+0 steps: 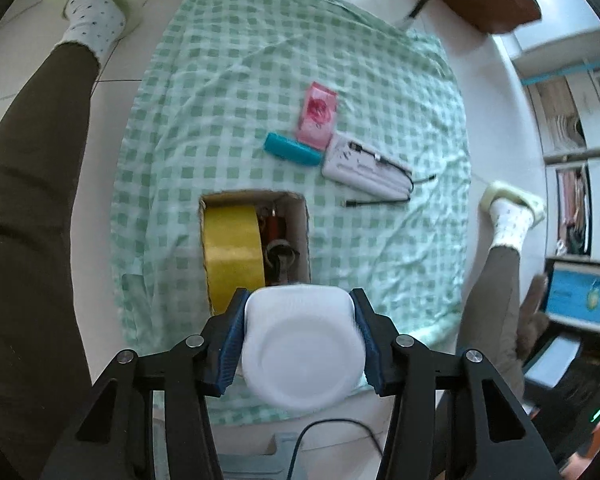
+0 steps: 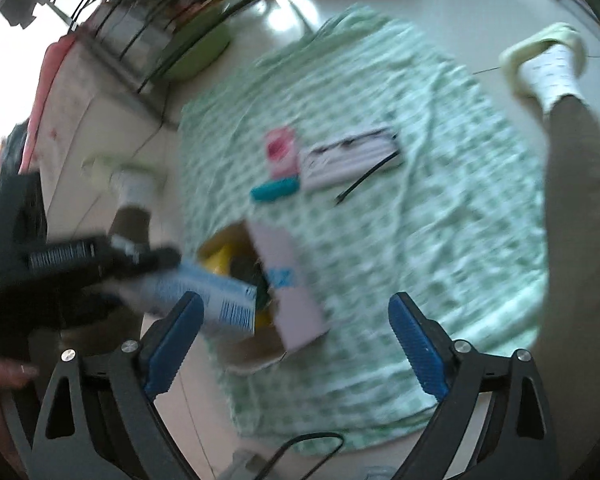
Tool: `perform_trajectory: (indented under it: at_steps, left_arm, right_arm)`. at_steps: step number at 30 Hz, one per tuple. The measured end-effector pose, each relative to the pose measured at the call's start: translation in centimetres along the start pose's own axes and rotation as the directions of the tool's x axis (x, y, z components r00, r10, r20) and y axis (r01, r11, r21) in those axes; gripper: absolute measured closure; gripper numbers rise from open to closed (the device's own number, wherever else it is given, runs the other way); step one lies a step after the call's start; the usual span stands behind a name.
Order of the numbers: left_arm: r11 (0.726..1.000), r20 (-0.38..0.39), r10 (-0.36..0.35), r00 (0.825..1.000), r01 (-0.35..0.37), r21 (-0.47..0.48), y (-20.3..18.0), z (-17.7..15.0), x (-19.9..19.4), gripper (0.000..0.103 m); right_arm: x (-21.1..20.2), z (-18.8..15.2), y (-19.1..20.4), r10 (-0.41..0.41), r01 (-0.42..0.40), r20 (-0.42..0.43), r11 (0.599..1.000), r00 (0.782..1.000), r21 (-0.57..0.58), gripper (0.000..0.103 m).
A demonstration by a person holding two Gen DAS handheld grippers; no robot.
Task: Organize rigid objects
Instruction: 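Lower the white bottle into the box and open the left gripper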
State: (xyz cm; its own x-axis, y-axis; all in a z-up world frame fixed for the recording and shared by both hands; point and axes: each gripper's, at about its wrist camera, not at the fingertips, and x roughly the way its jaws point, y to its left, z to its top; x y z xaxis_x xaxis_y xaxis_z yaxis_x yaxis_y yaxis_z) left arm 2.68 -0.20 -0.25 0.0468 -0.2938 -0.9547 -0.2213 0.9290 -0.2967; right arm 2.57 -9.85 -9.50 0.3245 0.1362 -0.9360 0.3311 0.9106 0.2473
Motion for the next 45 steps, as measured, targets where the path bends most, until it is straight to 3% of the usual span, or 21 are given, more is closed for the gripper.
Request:
perform_trajectory:
  at_steps: [6,11,22,32,39,45]
  left_arm:
    - [0.995,-0.030,0.056,0.998,-0.053,0.084,-1.8,-1.8,0.3,0.056]
    - [0.998,-0.061,0.040,0.997,-0.036,0.058,-1.9,-2.2,-0.8,0.056]
    - [0.988,-0.140,0.151,0.978,-0.146,0.047,-1.2,-2.8,0.2,0.056]
    - [0.991,-0.208,0.132,0.969,-0.129,0.031,-1.0,-1.4,4.0,0.055]
    - [0.991,-0.207,0.129,0.970,-0.133,-0.002,0.2,-0.7,6.4,0.055]
    - [0.989,-0.194,0.145,0.970,-0.141,0.034,0.3,-1.2,8.4,0.055]
  right_arm:
    - [-0.5,0.4,-1.9,0.000,-0.004,0.032,0.994,0.999,0.111,0.009]
    - [-0.7,0.2,-1.0,-0.017,0.014,0.045,0.998,0.999,0.066,0.009]
    - [-0.2,0.0,-1.0,-0.006,0.004,0.030,0.998,1.000,0.060,0.009]
    - [-0.4,0.0,-0.6,-0.055,0.054,0.072,0.998,0.996,0.026,0.009]
    - [-0.5,0.0,-0.7,-0.073,0.071,0.084,0.997,0.994,0.028,0.009]
    - [-1.0,0.2,-0.3,-0.096,0.097,0.122,0.995,0.988,0.000,0.009]
